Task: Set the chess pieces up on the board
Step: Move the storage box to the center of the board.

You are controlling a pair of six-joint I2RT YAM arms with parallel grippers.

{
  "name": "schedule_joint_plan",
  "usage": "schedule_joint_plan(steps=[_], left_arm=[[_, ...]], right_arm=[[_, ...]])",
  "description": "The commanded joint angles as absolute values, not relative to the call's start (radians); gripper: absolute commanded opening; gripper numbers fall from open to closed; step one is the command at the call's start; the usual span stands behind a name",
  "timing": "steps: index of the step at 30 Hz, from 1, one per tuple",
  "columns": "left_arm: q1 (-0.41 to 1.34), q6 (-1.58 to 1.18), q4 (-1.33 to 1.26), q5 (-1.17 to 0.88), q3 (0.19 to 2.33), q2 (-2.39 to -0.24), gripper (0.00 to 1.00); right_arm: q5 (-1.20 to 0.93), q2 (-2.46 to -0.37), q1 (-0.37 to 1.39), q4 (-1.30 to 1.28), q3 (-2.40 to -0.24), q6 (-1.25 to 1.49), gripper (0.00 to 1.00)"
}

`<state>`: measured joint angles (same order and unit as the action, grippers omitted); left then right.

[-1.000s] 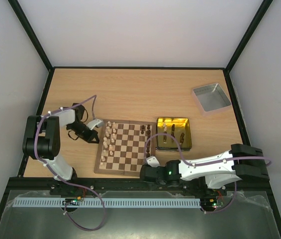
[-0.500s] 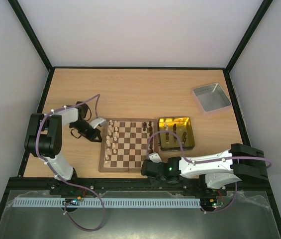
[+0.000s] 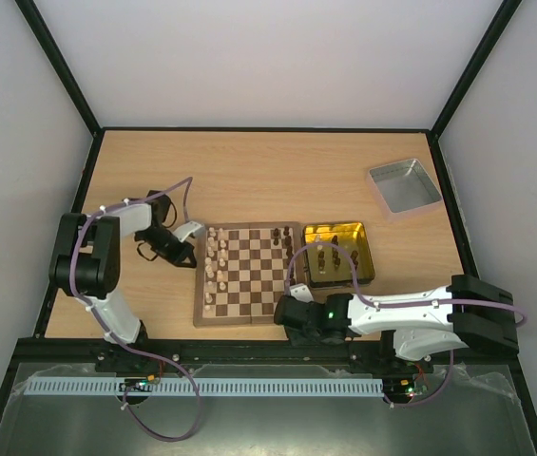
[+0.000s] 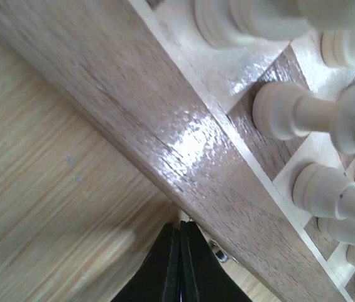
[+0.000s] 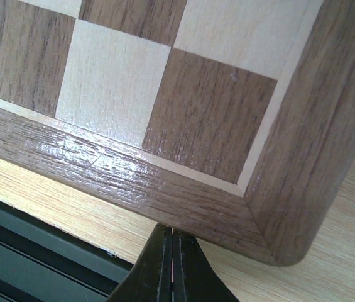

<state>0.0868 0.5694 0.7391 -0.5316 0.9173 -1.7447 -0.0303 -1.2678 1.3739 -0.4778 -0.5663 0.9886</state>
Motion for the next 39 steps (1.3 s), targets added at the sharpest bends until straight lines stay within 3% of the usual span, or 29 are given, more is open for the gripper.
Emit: schedule_joint_plan(steps=[1, 25, 35, 39], left_arm=[[0.094, 0.556, 0.708, -0.503, 0.946, -1.782, 0.02], [0.118, 0.515, 0.691, -0.488, 1.048, -1.868, 0.02], [0.086, 0.511, 0.675, -0.422, 1.025, -1.807, 0.03], [0.065, 0.517, 0.684, -0.388, 1.003, -1.752, 0.08]], right_arm=[[0.002, -1.256, 1.362, -0.498, -0.564, 0.970, 0.02], [-0.020, -1.261, 1.362, -0.473, -0.558, 0.969, 0.02], [0.018, -1.216, 1.363, -0.550, -0.595, 0.956, 0.03], [0.043, -1.170, 1.362, -0.621, -0.624, 0.938, 0.06]])
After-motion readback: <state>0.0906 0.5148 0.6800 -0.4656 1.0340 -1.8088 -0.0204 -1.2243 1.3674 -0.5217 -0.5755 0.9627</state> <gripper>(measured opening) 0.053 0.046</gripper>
